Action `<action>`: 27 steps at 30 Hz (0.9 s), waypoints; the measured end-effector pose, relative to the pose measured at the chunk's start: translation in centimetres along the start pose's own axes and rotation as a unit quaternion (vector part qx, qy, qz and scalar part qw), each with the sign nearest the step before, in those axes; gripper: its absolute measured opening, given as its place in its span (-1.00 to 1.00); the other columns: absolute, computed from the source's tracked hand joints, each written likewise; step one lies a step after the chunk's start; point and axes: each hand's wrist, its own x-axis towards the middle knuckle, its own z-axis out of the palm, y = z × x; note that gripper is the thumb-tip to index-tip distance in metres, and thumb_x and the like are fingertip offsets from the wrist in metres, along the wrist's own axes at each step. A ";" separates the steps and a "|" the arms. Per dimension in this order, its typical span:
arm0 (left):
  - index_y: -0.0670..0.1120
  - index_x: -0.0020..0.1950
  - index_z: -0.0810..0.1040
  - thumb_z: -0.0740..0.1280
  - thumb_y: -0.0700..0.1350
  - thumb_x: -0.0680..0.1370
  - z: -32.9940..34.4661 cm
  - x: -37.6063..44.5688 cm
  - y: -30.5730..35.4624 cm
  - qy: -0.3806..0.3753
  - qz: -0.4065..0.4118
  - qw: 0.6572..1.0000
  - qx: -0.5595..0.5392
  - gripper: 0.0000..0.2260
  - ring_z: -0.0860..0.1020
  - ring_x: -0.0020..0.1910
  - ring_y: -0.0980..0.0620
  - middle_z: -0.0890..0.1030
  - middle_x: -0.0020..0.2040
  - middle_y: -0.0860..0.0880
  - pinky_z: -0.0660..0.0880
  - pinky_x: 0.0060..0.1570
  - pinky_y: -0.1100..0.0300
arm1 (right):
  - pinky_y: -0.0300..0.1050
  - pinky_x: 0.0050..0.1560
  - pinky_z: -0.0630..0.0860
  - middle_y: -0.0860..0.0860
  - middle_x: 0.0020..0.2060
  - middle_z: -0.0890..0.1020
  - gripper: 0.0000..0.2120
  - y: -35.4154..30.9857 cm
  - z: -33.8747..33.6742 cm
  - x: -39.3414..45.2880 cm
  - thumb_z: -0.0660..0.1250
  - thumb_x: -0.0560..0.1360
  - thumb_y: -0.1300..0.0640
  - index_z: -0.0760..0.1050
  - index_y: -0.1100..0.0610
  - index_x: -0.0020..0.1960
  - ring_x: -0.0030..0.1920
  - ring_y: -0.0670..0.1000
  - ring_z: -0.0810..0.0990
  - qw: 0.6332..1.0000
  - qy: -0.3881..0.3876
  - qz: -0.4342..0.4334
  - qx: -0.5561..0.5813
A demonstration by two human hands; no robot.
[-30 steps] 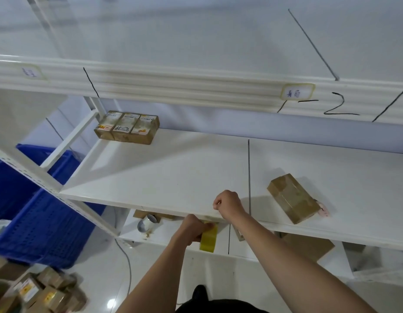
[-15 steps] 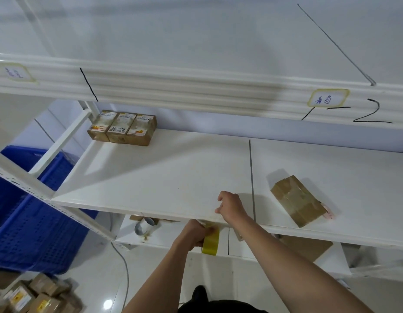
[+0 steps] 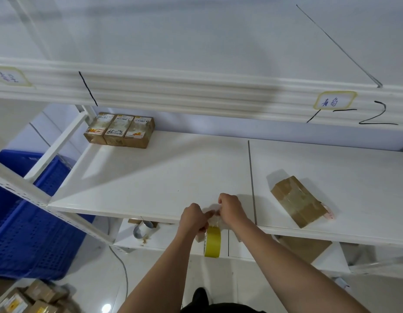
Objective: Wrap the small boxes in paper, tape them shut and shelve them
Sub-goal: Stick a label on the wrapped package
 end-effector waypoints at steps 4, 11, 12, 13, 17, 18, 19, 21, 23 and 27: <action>-0.15 -0.12 0.57 0.42 0.18 0.48 0.3 0.3 -0.6 0.011 -0.005 1.000 0.027 -0.62 0.66 -0.34 -0.02 0.67 -0.35 -0.04 0.67 -0.15 0.06 | -0.08 -0.01 0.55 0.11 -0.02 0.59 -0.83 0.5 -0.1 0.3 0.29 0.54 0.34 0.51 0.22 0.12 -0.08 0.03 0.60 0.999 -0.015 0.022 0.048; -0.17 -0.13 0.63 0.48 0.18 0.43 0.0 0.6 -0.7 0.016 -0.018 1.000 0.005 -0.61 0.62 -0.43 0.01 0.66 -0.42 -0.01 0.67 -0.15 0.06 | -0.14 0.02 0.54 0.09 0.03 0.58 -0.70 1.1 -0.2 0.6 0.45 0.45 0.37 0.52 0.20 0.15 0.01 0.05 0.58 0.994 -0.025 0.044 0.092; -0.17 -0.13 0.63 0.48 0.17 0.42 0.0 0.6 -0.7 0.014 -0.018 1.000 0.002 -0.61 0.63 -0.41 0.00 0.66 -0.42 -0.01 0.68 -0.14 0.05 | -0.18 -0.02 0.49 0.06 0.01 0.55 -0.68 1.2 -0.2 0.5 0.46 0.45 0.37 0.51 0.20 0.16 0.00 0.03 0.54 0.995 -0.020 0.042 0.091; -0.18 -0.14 0.63 0.48 0.17 0.42 0.0 0.7 -0.7 0.013 -0.018 1.000 -0.001 -0.61 0.64 -0.40 -0.01 0.66 -0.42 -0.01 0.68 -0.14 0.05 | -0.21 -0.05 0.44 0.06 0.02 0.53 -0.69 1.4 -0.3 0.5 0.45 0.45 0.37 0.51 0.21 0.16 -0.01 0.02 0.51 0.996 -0.011 0.039 0.083; -0.19 -0.17 0.63 0.48 0.16 0.43 0.1 1.0 -0.9 0.010 -0.017 1.000 -0.009 -0.61 0.63 -0.41 -0.01 0.67 -0.42 -0.02 0.67 -0.16 0.08 | -0.18 -0.08 0.46 0.11 0.04 0.57 -0.76 3.1 -1.5 0.7 0.38 0.47 0.39 0.52 0.22 0.11 -0.04 0.03 0.53 0.996 0.026 0.056 0.062; -0.19 -0.20 0.62 0.48 0.15 0.44 0.1 1.1 -1.0 0.008 -0.017 1.000 -0.012 -0.62 0.62 -0.42 -0.01 0.67 -0.42 -0.03 0.66 -0.17 0.09 | -0.16 -0.05 0.50 0.11 0.03 0.58 -0.77 3.6 -1.9 0.7 0.39 0.47 0.38 0.53 0.22 0.10 -0.02 0.05 0.55 0.995 0.029 0.064 0.065; -0.19 -0.22 0.61 0.46 0.14 0.47 0.2 1.1 -1.0 0.011 -0.018 1.000 -0.023 -0.63 0.61 -0.43 -0.02 0.67 -0.41 -0.04 0.66 -0.18 0.09 | -0.14 -0.01 0.52 0.11 0.03 0.58 -0.78 4.0 -2.3 0.7 0.38 0.48 0.38 0.53 0.22 0.11 0.01 0.07 0.57 0.995 0.035 0.069 0.065; -0.23 -0.20 0.62 0.40 0.12 0.53 -0.1 1.3 -1.0 0.032 -0.024 0.998 -0.054 -0.60 0.62 -0.41 -0.04 0.66 -0.41 -0.06 0.66 -0.20 0.09 | -0.11 0.05 0.54 0.13 0.07 0.58 -0.80 4.7 -2.9 0.5 0.32 0.52 0.38 0.54 0.24 0.13 0.06 0.10 0.59 0.994 0.057 0.075 0.061; -0.27 -0.17 0.65 0.35 0.13 0.58 -0.4 1.3 -0.5 0.051 -0.019 0.997 -0.064 -0.56 0.59 -0.43 -0.03 0.64 -0.42 -0.06 0.61 -0.26 0.14 | -0.10 0.06 0.53 0.14 0.08 0.58 -0.80 5.0 -3.5 0.1 0.26 0.55 0.37 0.54 0.25 0.14 0.07 0.12 0.58 0.992 0.084 0.073 0.057; -0.20 -0.31 0.62 0.29 0.12 0.62 -0.3 0.7 2.7 0.043 0.016 0.994 -0.095 -0.53 0.60 -0.43 -0.04 0.65 -0.42 -0.06 0.64 -0.19 0.11 | -0.10 0.05 0.49 0.15 0.07 0.58 -0.81 5.5 -5.0 -0.6 0.23 0.57 0.33 0.53 0.24 0.15 0.09 0.13 0.56 0.989 0.118 0.059 0.060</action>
